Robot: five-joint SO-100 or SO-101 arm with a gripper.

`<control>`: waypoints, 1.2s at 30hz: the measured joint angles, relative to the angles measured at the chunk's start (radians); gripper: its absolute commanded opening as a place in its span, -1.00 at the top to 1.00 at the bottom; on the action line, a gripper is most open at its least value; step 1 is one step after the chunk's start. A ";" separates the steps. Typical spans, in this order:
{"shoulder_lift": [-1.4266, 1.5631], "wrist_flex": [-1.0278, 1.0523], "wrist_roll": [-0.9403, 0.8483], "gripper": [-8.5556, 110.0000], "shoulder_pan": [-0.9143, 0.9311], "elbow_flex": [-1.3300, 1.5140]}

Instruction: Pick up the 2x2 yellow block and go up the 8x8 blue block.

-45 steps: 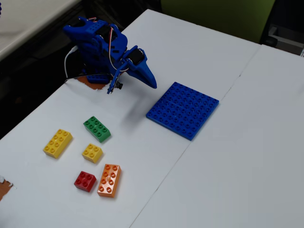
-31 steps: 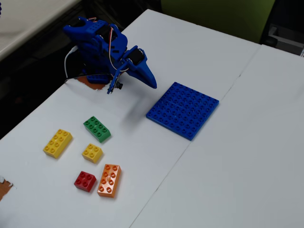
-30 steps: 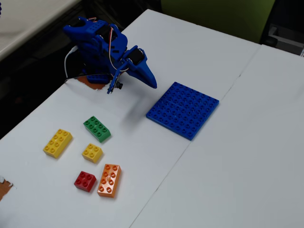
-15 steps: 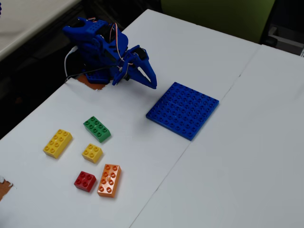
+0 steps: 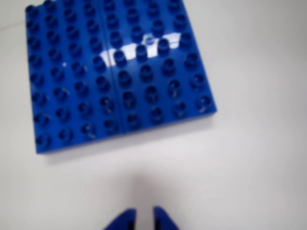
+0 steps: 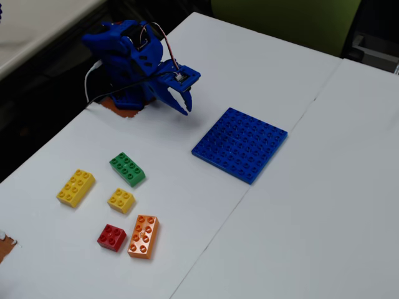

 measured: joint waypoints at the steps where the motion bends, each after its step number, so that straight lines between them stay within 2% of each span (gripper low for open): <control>1: 0.000 0.015 -0.011 0.71 0.011 -0.023; 7: -0.049 0.041 -0.091 0.62 0.087 -0.153; 14: -0.545 0.178 -0.360 0.45 0.241 -0.566; 20: -0.816 0.133 -0.626 0.36 0.440 -0.663; 24: -0.979 0.103 -0.723 0.31 0.522 -0.772; 31: -1.278 0.100 -0.644 0.28 0.627 -1.065; 36: -1.431 -0.003 -0.600 0.28 0.684 -1.117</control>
